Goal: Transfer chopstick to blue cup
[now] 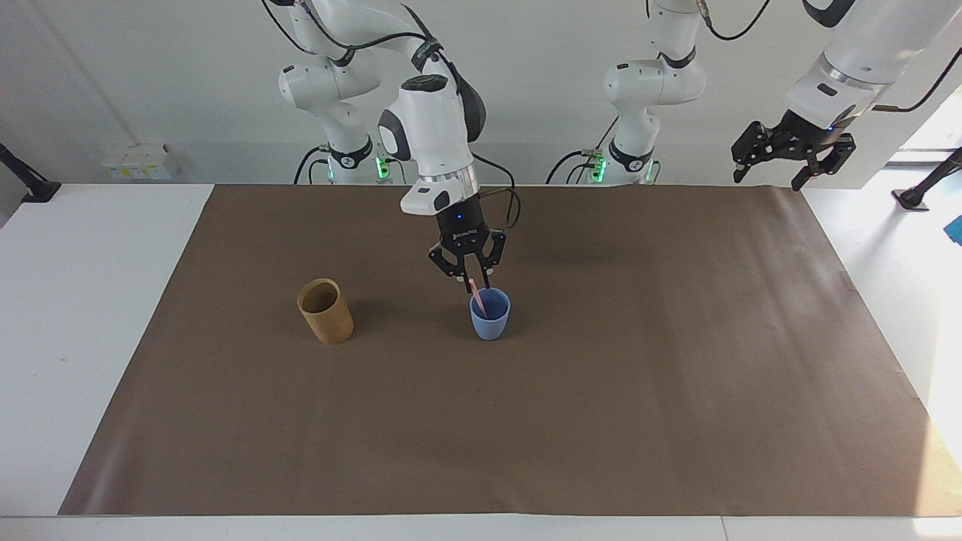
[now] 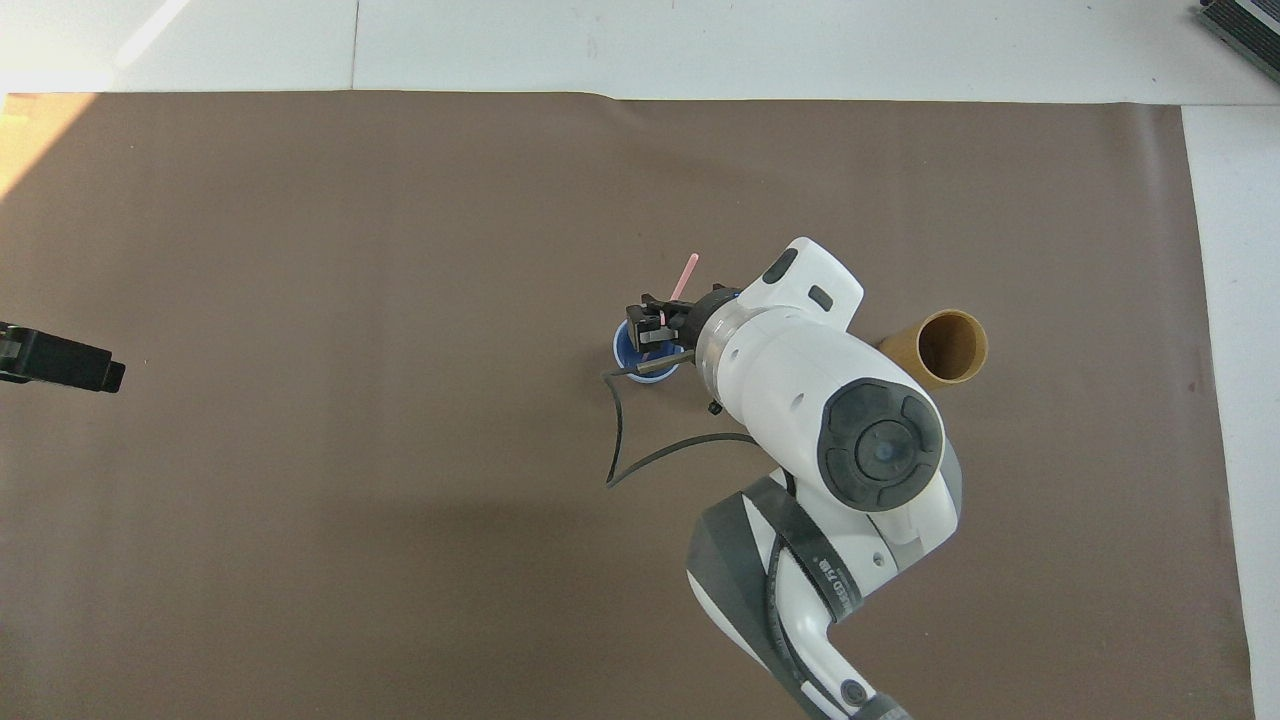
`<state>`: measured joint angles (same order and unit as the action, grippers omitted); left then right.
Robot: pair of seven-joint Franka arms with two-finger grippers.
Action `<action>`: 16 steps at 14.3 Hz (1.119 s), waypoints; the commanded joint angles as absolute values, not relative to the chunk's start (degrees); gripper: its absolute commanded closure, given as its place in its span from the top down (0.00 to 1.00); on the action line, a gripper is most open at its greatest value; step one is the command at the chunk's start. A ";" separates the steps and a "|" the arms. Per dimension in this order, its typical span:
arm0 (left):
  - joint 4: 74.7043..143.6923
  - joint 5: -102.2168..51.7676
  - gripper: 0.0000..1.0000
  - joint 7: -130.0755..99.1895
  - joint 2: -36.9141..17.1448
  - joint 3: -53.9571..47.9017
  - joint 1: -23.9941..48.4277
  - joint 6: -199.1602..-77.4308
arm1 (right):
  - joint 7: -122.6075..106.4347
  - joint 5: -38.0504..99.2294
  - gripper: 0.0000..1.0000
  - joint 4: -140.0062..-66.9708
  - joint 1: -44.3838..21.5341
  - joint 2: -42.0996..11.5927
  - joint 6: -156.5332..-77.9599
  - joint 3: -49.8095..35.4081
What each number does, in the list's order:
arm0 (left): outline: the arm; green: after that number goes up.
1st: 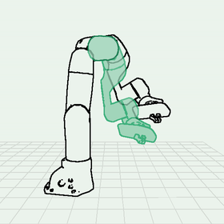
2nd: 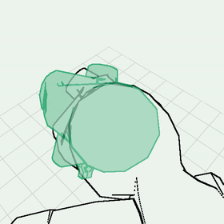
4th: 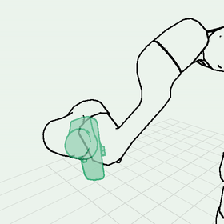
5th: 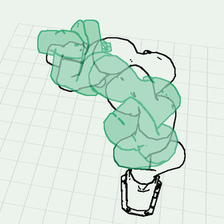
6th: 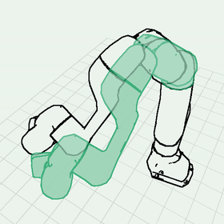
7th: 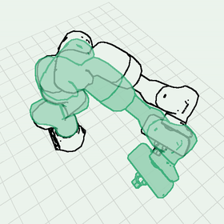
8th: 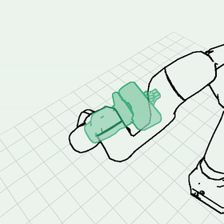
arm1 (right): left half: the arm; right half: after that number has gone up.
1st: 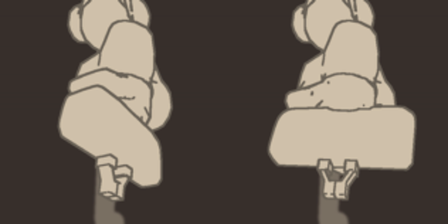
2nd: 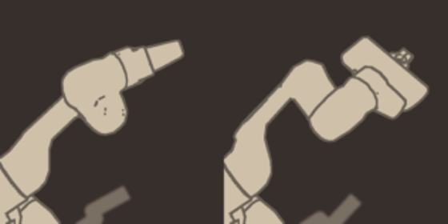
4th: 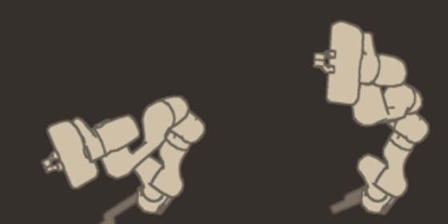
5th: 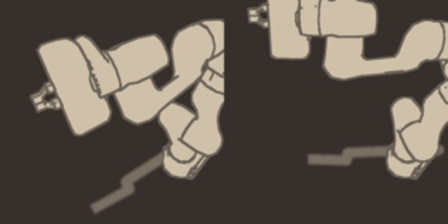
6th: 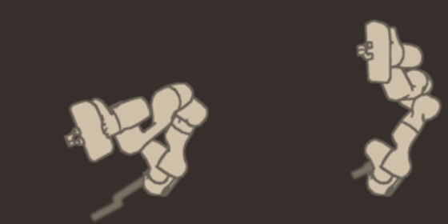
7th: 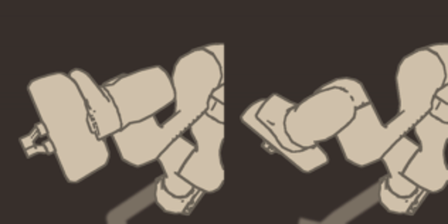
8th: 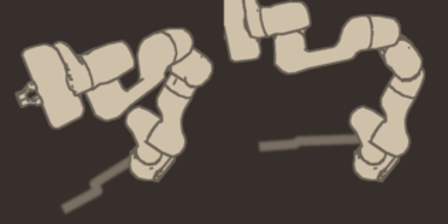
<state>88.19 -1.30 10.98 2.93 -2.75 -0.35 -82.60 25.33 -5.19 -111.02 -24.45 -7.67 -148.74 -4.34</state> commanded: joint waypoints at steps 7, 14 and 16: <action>89.65 -1.49 1.00 11.25 4.31 -2.55 -0.88 -83.58 | 22.51 -2.91 1.00 -107.51 -9.42 2.72 -122.48 -4.22; 89.65 -1.49 1.00 11.25 4.31 -2.55 -0.88 -83.58 | 12.66 -0.88 1.00 -87.49 -2.38 -1.74 -92.34 -4.13; 89.65 -1.49 1.00 11.25 4.31 -2.55 -0.88 -83.58 | 12.66 -1.05 1.00 -85.43 -1.32 -2.37 -89.83 -4.31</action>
<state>88.19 -1.30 10.98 2.93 -2.37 -0.36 -82.60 14.18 -2.02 -90.85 -2.91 1.06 -93.52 -3.50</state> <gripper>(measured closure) 0.000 0.000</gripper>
